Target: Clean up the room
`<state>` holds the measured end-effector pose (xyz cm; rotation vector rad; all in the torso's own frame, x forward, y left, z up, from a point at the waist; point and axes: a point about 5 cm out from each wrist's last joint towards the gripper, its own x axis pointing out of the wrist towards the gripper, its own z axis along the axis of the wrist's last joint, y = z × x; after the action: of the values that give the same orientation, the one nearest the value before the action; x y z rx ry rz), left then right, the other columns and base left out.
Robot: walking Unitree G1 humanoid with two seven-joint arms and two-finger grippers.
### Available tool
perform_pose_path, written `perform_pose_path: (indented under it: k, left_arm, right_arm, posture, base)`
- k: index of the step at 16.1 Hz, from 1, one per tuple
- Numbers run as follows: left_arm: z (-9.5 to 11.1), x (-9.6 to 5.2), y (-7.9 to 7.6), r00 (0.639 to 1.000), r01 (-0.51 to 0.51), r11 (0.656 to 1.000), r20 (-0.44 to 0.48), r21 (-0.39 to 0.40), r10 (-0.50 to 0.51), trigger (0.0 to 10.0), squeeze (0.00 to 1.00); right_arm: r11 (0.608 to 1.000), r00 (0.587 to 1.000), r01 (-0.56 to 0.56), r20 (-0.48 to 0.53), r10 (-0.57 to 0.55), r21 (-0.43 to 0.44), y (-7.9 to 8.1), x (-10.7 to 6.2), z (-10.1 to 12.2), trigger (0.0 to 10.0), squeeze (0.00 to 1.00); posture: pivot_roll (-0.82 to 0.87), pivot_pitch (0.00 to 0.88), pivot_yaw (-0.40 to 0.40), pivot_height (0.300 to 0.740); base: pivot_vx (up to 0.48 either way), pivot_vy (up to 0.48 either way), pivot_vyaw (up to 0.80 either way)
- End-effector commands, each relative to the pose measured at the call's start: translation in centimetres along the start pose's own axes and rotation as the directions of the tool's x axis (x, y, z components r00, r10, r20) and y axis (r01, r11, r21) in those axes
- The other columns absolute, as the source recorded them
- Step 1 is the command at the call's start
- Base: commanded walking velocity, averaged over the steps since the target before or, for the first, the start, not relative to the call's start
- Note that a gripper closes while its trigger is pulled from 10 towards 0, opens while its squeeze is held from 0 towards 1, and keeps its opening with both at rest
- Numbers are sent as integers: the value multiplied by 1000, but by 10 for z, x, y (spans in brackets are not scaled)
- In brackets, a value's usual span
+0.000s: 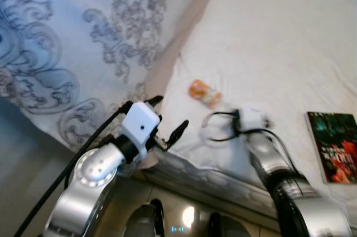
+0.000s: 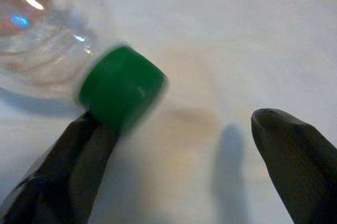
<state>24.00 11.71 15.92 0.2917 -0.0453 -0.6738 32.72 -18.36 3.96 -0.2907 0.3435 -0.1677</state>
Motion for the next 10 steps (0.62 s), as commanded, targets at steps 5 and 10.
perform_pose_path:
  k: [5,10]
  left_arm:
    - [-12,18,19,998,-55,994,-18,89,57,10000,0]
    - [-21,33,46,996,-71,968,-34,239,81,10000,0]
  right_arm:
    - [990,984,131,112,-136,47,-38,-39,-32,10000,1000]
    - [995,986,91,137,-98,51,-39,-72,-43,10000,1000]
  posture:
    - [-25,104,4,740]
    - [-76,67,14,740]
  base:
    - [0,0,0]
    - [0,0,0]
